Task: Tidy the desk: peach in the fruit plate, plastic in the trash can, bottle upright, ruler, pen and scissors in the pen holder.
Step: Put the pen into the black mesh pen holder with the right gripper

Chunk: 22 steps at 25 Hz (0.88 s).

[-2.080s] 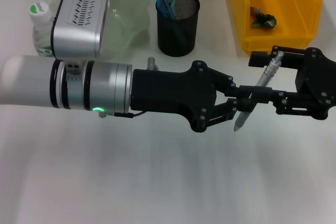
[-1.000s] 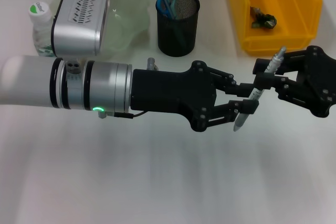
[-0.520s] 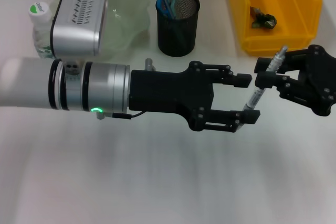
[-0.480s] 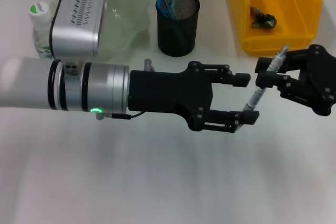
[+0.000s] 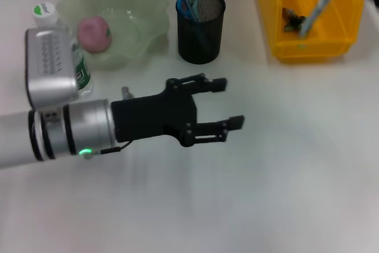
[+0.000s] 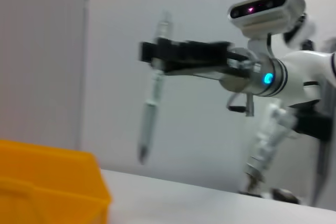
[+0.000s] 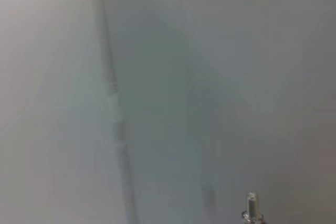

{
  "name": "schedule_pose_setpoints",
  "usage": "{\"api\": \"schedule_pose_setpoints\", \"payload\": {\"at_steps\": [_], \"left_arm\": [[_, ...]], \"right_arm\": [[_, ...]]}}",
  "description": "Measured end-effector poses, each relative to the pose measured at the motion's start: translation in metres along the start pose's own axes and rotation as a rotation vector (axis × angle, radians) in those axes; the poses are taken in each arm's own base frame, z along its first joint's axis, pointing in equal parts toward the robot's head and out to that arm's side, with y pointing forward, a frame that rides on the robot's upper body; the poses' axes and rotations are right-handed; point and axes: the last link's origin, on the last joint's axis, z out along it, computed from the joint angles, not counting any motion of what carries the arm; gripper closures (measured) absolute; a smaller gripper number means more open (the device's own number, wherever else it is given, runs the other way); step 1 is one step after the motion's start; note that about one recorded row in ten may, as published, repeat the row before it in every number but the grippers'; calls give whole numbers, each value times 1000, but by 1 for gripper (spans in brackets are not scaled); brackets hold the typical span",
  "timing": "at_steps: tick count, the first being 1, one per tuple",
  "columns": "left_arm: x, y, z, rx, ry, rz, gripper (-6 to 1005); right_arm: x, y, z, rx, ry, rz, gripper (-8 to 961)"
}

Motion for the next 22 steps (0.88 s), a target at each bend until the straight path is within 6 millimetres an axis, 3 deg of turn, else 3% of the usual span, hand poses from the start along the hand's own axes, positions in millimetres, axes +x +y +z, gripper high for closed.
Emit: {"api": "schedule_pose_setpoints", "payload": {"at_steps": [7,12,13,18,22], "left_arm": [[-14,4,-17,108,52,19,208],[-26,8,-31,188,68,-4,209],[-27,8,-33,198,68,-6,209],[-32,10,-37,223,69,-14,210],[-35,11,-40,235,71,-16,211]], "right_arm": [[-10,-35,78,159,18,71,750],[-1,-28,138,173,73,-3,732],[4,-21,160,172,98,-41,729],[12,-12,190,176,133,-84,711],[18,-8,203,190,157,-113,697]]}}
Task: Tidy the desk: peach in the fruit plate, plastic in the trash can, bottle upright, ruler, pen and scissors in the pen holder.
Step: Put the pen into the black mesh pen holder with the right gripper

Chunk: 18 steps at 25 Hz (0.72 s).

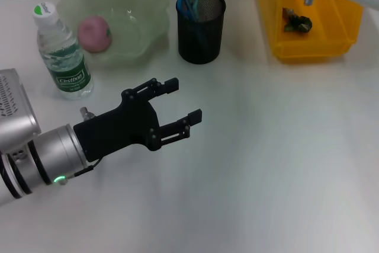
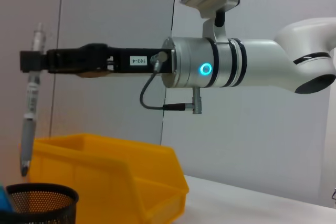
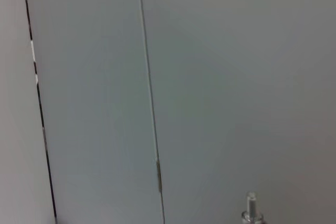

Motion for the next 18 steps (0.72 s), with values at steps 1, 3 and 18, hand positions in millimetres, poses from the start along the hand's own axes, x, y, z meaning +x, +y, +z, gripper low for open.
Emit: {"api": "schedule_pose_setpoints", "payload": {"at_steps": [1,3,18], "left_arm": [[0,0,-1,4,2,-1,211],[0,0,-1,8,6,-3,211],[4,-1,0,1,19,-4,213]], "right_arm": [[1,1,2,1,7,-1,693],[3,2,3,3,17,-2,686],[12,1,-2,8,32,23,633]]}}
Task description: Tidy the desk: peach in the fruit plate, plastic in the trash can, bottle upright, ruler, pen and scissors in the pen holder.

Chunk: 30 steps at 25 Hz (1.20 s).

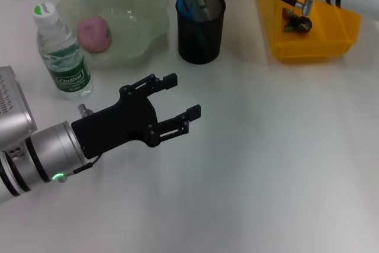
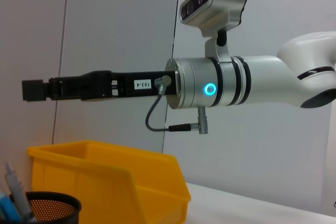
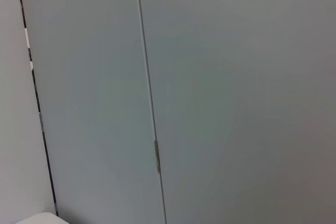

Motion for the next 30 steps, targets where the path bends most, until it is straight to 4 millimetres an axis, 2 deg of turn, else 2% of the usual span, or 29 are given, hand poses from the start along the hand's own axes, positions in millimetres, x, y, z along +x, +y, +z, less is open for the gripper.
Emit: {"api": "schedule_pose_setpoints", "payload": {"at_steps": [2,7,8,9,12,17,20,22,26,30], "left_arm": [[1,0,1,-3,1,1,213],[1,0,1,-7,0,2,214],[2,0,1,-11,4,3,214],[2,0,1,-11,4,3,214],[5,1,0,-19,24,0,214],[10,3,-4,-41,52,-40,214],[11,2,-4,-48,49,-66,214],[10,2,-5,-51,44,-77,214],[9,3,-8,-76,21,-70,214],[8,8,-9,-140,-12,-56,214]], "right_arm": [[0,-1,-1,2,0,0,626],[-1,-3,-4,-1,-13,14,438],[-4,-6,-14,-22,-40,55,400],[-4,-6,-14,-22,-40,55,381],[-9,-12,-42,-77,-96,129,325],[-4,-9,-112,-227,-216,160,301],[14,-3,-150,-282,-192,165,284],[30,3,-167,-317,-131,179,257],[62,20,-187,-382,-37,138,203],[93,39,-197,-449,41,79,149]]}}
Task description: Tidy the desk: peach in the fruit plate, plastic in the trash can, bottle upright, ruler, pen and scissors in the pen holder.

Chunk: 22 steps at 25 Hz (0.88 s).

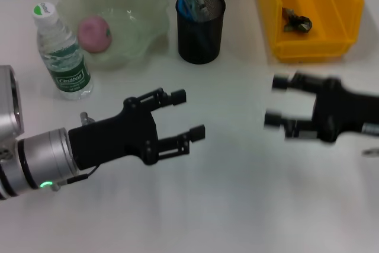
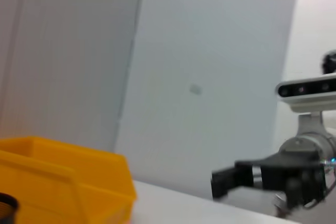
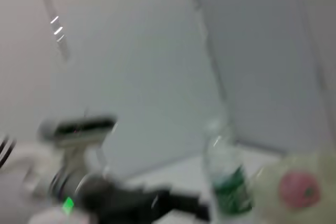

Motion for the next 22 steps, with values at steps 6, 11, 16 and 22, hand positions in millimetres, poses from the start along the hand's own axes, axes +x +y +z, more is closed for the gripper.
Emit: {"api": "schedule_pose_setpoints", "payload": {"at_steps": [6,11,16,22], "left_arm": [[-4,6,-4,-70,-57,-36,214],[-8,7,-12,-78,-92,-52,214],[-9,9,-17,-79,-94,-58,214],[-9,10,-23,-87,-94,-59,213]], "right_arm": [[26,13,6,-66,102,-19,127],[30,16,9,-80,115,-25,127],[29,17,11,-93,116,-28,127],[30,17,12,-99,122,-28,127]]}}
